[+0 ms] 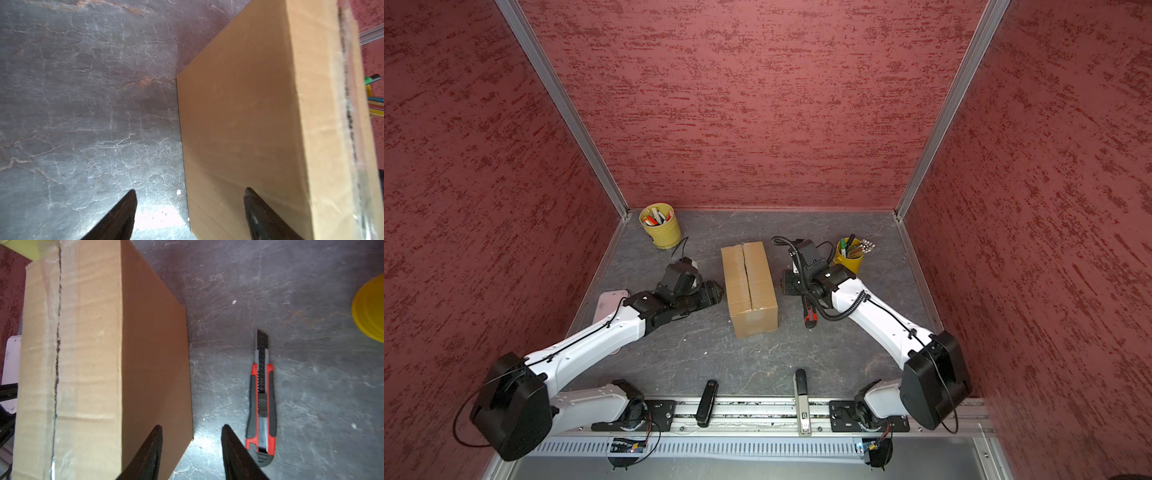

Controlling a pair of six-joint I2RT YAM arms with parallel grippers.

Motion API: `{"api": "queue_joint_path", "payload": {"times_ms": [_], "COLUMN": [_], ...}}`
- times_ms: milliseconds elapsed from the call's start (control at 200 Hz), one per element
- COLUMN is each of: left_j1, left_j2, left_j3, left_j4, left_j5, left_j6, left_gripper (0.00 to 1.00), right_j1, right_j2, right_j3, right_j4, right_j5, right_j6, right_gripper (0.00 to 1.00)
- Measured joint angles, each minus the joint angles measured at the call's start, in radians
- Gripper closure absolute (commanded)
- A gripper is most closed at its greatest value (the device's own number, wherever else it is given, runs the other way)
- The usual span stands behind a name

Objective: Unpack the express box
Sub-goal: 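Grasp the red utility knife from the table with the right gripper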

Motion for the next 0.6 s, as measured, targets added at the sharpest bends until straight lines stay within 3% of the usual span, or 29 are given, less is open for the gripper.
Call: {"api": "queue_joint_path", "payload": {"times_ms": [311, 601], "left_j1": [0.036, 0.039], "left_j2": [-0.108, -0.131], "left_j3": [-0.033, -0.033], "left_j4": [-0.045, -0.079], "left_j5": [0.028, 0.027], "left_j6": [0.003, 0.003], "left_gripper": [0.18, 0.18], "right_j1": [0.000, -0.014], "right_j2": [-0.013, 0.093], "right_j3": [-0.067, -0.145], "right_j4": [-0.073, -0.067], "right_j5": [0.067, 0.070], "right_j6": [0.044, 0.037], "right_gripper": [0.45, 0.45]}}
